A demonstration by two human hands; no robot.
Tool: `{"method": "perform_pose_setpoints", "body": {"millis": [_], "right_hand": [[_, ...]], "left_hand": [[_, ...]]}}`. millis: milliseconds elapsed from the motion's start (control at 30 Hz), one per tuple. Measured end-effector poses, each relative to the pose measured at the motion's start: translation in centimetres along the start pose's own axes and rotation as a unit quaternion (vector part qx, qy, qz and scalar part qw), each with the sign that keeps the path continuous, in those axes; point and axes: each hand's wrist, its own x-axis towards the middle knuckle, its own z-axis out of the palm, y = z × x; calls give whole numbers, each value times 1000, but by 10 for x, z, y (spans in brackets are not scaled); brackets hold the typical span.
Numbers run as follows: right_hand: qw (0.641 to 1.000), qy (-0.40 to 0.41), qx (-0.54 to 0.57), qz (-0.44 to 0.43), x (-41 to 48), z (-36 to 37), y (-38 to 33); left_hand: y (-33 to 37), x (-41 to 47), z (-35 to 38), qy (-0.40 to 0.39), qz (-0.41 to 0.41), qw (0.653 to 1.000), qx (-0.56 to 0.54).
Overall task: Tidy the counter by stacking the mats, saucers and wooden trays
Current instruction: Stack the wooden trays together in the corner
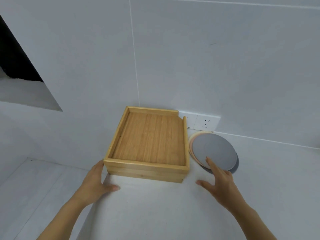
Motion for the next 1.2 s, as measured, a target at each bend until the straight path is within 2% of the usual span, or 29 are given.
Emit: {"method": "perform_pose_setpoints", "body": {"millis": [133, 233, 333, 400, 500, 633, 700, 900, 1200], "right_hand": [[998, 51, -31, 8, -7, -18, 27], [995, 88, -35, 7, -10, -31, 41], [992, 117, -52, 9, -15, -41, 52], [988, 139, -66, 17, -16, -49, 60], [983, 166, -73, 9, -15, -62, 67], [976, 206, -71, -18, -13, -80, 72], [971, 226, -79, -30, -14, -86, 73], [961, 249, -115, -43, -10, -96, 87], [980, 157, -117, -46, 9, -82, 120]], "left_hand": [[8, -13, -2, 50, -146, 985, 83], [37, -42, -9, 80, -173, 961, 200], [74, -69, -8, 130, -114, 966, 192], [106, -86, -1, 195, -28, 969, 151], [154, -100, 16, 278, 118, 947, 106], [205, -98, 68, 258, 281, 922, 70], [224, -95, 102, 239, 332, 910, 74], [248, -69, 170, 232, 373, 876, 199], [236, -20, 225, 169, 309, 896, 271]]}}
